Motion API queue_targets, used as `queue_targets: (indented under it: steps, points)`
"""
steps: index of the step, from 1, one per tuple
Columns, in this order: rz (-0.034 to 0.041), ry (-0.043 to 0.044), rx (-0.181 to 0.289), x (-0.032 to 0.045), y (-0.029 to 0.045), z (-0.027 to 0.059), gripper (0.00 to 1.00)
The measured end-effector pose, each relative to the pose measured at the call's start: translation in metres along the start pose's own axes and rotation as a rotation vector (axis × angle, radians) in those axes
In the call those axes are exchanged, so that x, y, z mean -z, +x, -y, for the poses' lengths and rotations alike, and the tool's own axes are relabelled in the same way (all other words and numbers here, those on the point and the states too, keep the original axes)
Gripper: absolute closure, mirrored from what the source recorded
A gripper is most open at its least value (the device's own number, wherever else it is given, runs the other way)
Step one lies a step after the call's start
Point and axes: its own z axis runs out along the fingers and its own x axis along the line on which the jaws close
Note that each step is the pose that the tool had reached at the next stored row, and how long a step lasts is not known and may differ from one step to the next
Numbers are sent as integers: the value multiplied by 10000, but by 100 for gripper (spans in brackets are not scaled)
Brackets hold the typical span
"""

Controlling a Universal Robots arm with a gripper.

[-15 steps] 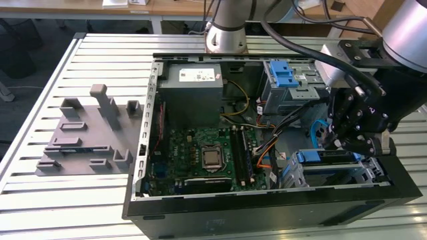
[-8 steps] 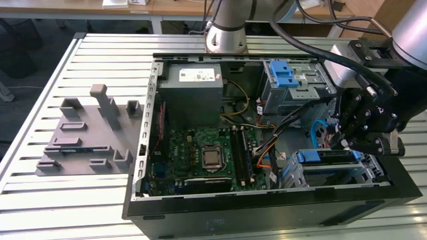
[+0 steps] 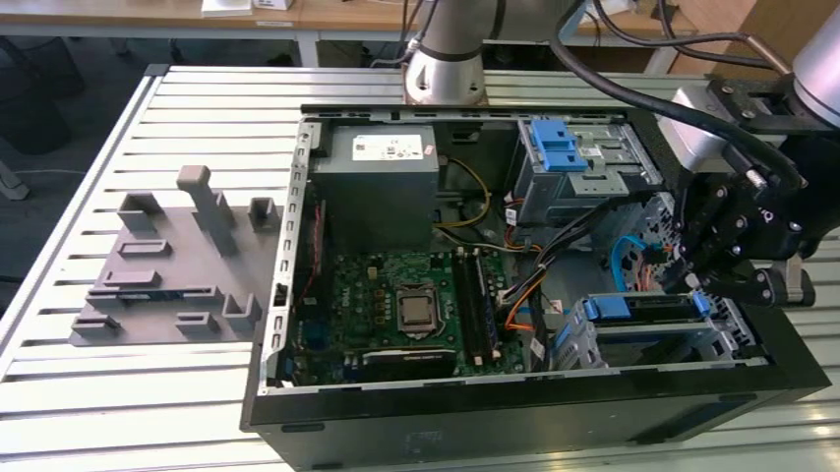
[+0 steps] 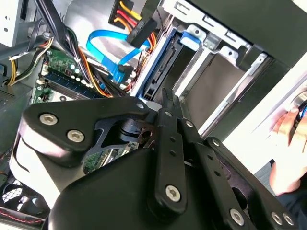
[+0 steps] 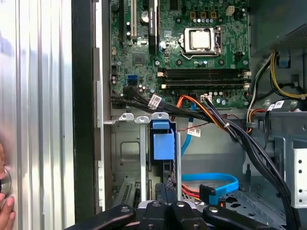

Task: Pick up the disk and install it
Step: 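Insert the first disk wire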

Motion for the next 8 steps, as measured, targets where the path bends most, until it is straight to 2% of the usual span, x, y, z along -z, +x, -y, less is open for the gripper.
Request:
queue_targets:
  steps: [4, 8]
  points:
    - [0, 0, 0, 0, -15, 30, 89]
    - [1, 0, 0, -2, -82, 42, 89]
